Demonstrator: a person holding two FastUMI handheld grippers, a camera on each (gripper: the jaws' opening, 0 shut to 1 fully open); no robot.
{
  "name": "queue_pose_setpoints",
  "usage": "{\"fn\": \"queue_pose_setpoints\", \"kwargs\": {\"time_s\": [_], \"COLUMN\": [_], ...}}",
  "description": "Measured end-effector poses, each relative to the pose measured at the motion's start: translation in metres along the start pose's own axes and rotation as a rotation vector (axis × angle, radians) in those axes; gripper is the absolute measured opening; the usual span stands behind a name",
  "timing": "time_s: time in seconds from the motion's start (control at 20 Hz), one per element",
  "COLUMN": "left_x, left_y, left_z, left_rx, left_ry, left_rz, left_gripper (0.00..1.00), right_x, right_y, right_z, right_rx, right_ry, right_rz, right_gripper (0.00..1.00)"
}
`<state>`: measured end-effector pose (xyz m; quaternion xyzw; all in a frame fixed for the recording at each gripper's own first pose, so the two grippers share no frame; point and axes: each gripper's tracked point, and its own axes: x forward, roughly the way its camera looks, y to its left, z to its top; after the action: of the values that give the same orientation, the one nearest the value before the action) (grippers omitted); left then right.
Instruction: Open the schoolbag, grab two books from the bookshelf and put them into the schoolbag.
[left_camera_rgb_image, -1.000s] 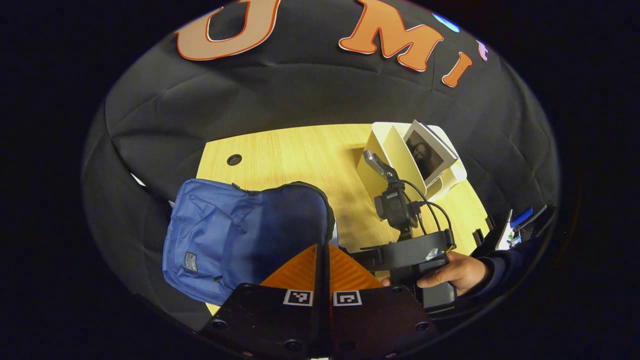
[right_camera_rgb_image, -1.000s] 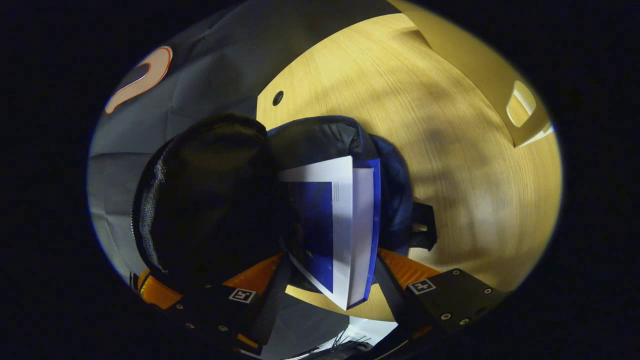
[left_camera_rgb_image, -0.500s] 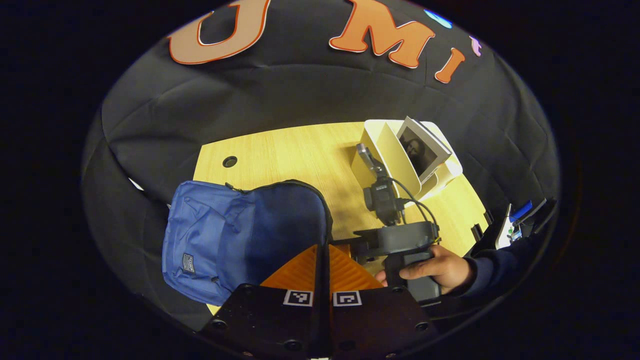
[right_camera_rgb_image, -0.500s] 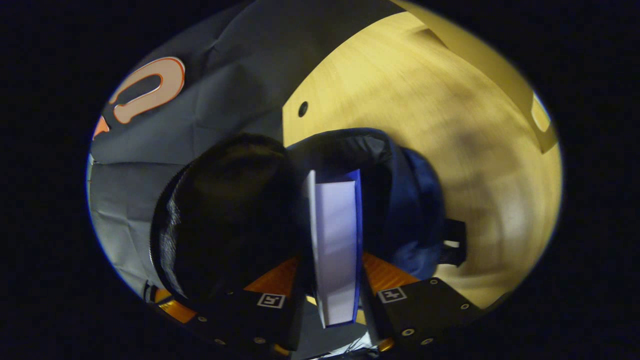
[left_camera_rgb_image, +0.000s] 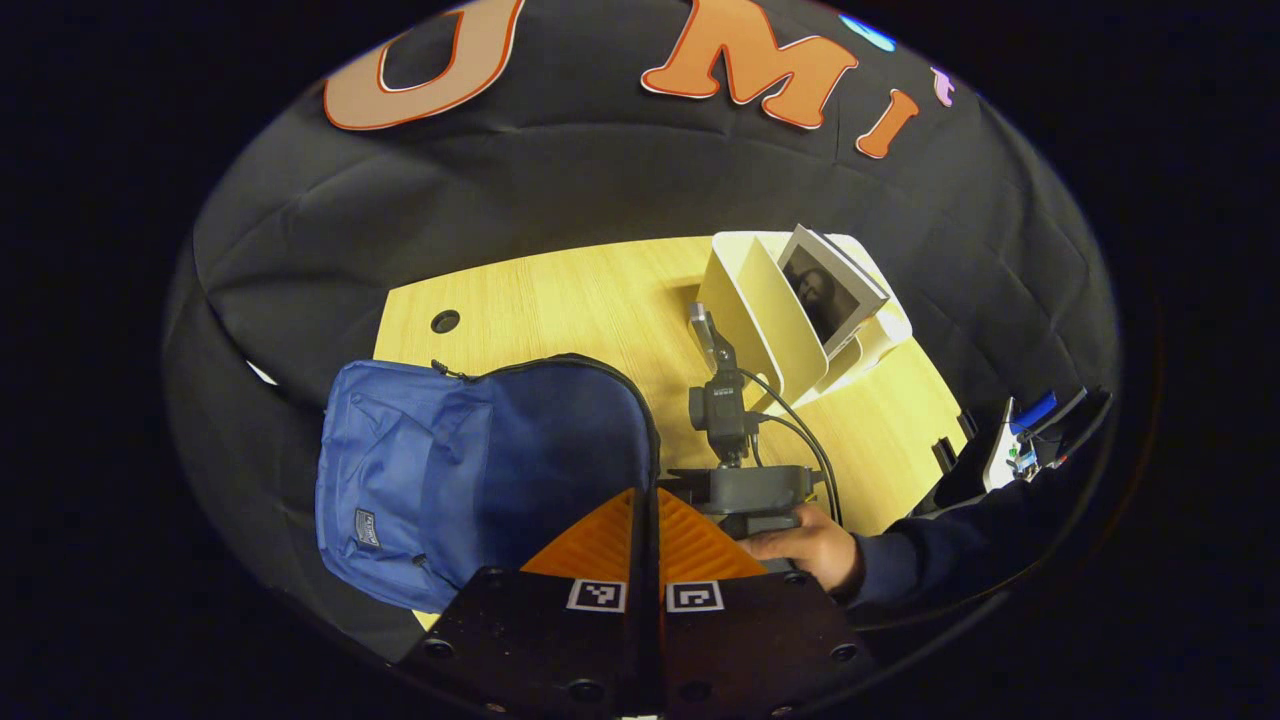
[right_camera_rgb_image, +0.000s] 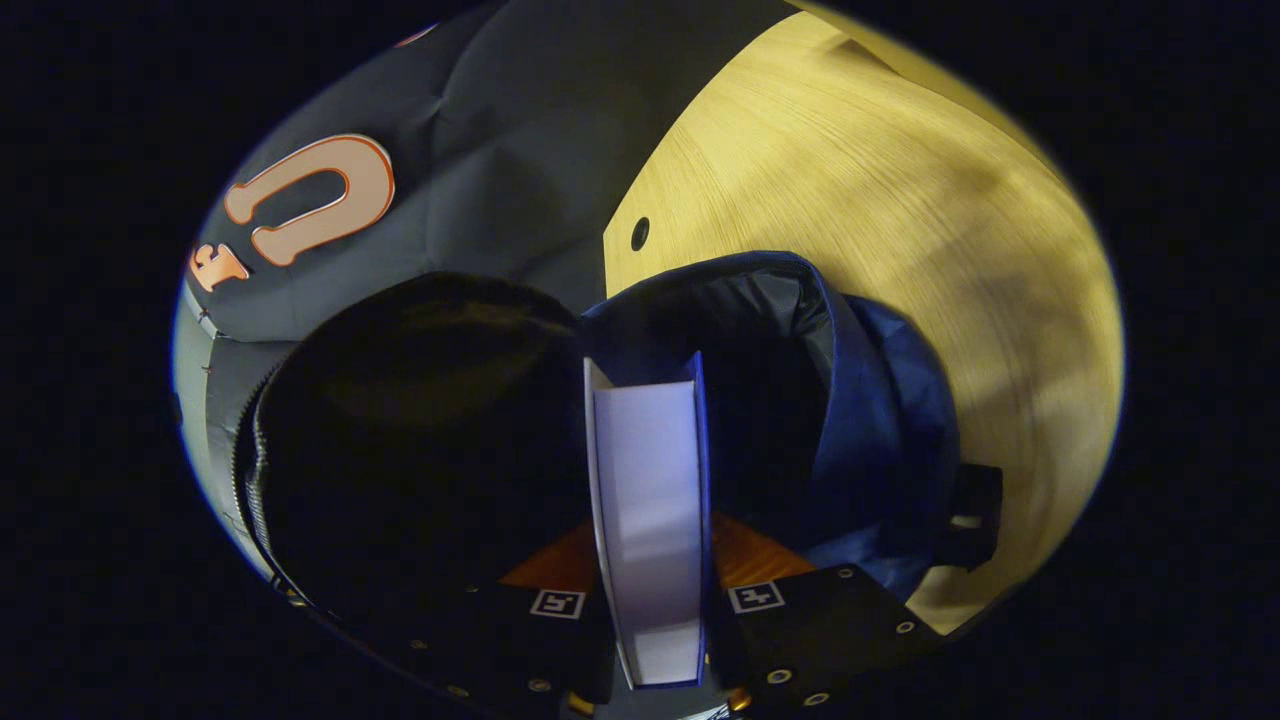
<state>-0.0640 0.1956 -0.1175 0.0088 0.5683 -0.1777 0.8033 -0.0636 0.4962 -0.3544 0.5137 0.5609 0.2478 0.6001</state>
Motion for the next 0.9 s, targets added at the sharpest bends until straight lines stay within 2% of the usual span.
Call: {"fn": "queue_pose_setpoints", "kwargs": {"time_s": [0.05,0.1,0.15,0.2,0.25,0.5,0.55,0.6,0.65,0.7,0.75,0.8,0.85,0.9], "left_x": [-0.001,0.0,0.0,0.002,0.004,0.017,0.019,0.019,0.021,0.021,0.021,0.021,0.02,0.02], "left_y": [-0.002,-0.006,-0.009,-0.012,-0.015,-0.022,-0.019,-0.013,-0.005,0.003,0.008,0.01,0.013,0.015], "left_z": [0.001,-0.001,-0.002,-0.002,-0.003,-0.006,-0.004,-0.003,-0.006,-0.01,-0.009,-0.009,-0.009,-0.008], "left_rx": [0.003,0.011,0.02,0.032,0.029,0.023,0.0,-0.01,-0.024,-0.04,-0.054,-0.064,-0.068,-0.074], "left_ry": [0.001,0.009,0.017,0.018,0.025,0.033,0.029,0.024,0.028,0.033,0.03,0.025,0.019,0.016], "left_rz": [-0.006,-0.014,-0.02,-0.032,-0.042,-0.076,-0.077,-0.073,-0.069,-0.059,-0.055,-0.053,-0.05,-0.045], "left_gripper": [0.01,0.01,0.0,0.0,0.0,0.01,0.01,0.01,0.05,0.01,0.01,0.01,0.01,0.0], "right_x": [0.002,0.004,0.005,0.007,0.01,0.011,0.008,0.006,0.001,0.0,0.001,-0.002,-0.001,-0.002], "right_y": [-0.001,-0.001,-0.001,-0.002,-0.001,-0.002,-0.002,-0.001,0.007,0.01,0.006,0.002,0.001,0.0], "right_z": [-0.001,-0.002,-0.003,-0.003,-0.002,0.0,0.0,0.003,0.005,0.004,0.005,0.007,0.007,0.004], "right_rx": [-0.002,0.0,-0.001,0.004,0.011,0.042,0.063,0.093,0.121,0.128,0.128,0.128,0.134,0.139], "right_ry": [-0.003,0.0,-0.001,0.003,0.001,0.017,0.024,0.034,0.044,0.051,0.049,0.055,0.068,0.08], "right_rz": [0.005,0.01,0.015,0.021,0.026,0.041,0.039,0.042,0.058,0.051,0.022,-0.004,-0.025,-0.045], "right_gripper": [0.24,0.37,0.37,0.31,0.36,0.36,0.48,0.36,0.38,0.39,0.56,0.42,0.48,0.49]}}
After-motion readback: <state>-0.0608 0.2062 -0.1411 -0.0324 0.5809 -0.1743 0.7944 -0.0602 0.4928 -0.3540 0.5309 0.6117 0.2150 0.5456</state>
